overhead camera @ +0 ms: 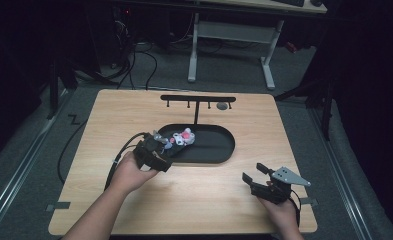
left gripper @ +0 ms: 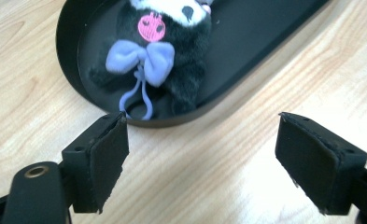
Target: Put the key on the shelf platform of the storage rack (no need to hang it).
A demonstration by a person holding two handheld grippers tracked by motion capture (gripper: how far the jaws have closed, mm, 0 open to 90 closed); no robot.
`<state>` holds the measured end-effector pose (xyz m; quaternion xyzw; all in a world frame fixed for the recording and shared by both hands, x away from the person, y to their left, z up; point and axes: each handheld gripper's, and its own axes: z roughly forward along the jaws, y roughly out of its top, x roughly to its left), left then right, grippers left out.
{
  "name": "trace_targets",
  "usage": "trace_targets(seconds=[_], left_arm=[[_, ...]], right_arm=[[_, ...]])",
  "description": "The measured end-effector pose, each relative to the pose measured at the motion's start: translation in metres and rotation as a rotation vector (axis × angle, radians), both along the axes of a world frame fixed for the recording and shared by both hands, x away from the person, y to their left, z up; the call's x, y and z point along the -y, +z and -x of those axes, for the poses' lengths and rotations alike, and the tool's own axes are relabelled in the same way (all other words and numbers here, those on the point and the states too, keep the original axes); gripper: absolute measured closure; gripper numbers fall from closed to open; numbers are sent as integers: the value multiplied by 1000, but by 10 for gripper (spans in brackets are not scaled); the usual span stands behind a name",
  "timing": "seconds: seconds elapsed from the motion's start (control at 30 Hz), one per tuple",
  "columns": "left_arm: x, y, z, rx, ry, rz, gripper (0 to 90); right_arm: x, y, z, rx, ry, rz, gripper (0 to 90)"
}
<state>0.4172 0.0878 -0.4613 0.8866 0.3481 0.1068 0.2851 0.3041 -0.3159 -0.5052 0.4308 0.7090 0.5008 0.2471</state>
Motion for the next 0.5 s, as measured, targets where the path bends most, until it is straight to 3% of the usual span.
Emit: trace_targets(seconds=[0.17, 0.27, 0.4, 0.5], left_arm=[[-18, -12, 16, 18, 12, 88, 184], [-27, -18, 28, 50, 12, 127, 191], [-40, -22, 44, 83, 21, 230, 205], [-48, -26, 55, 122, 22, 265, 217]], right_arm=[[-1, -2, 2, -2, 2, 19, 276], [-2, -2, 4, -7, 3, 27, 275], [-4, -2, 8, 0, 5, 42, 276], [-5, -4, 12, -1, 15, 42, 276]])
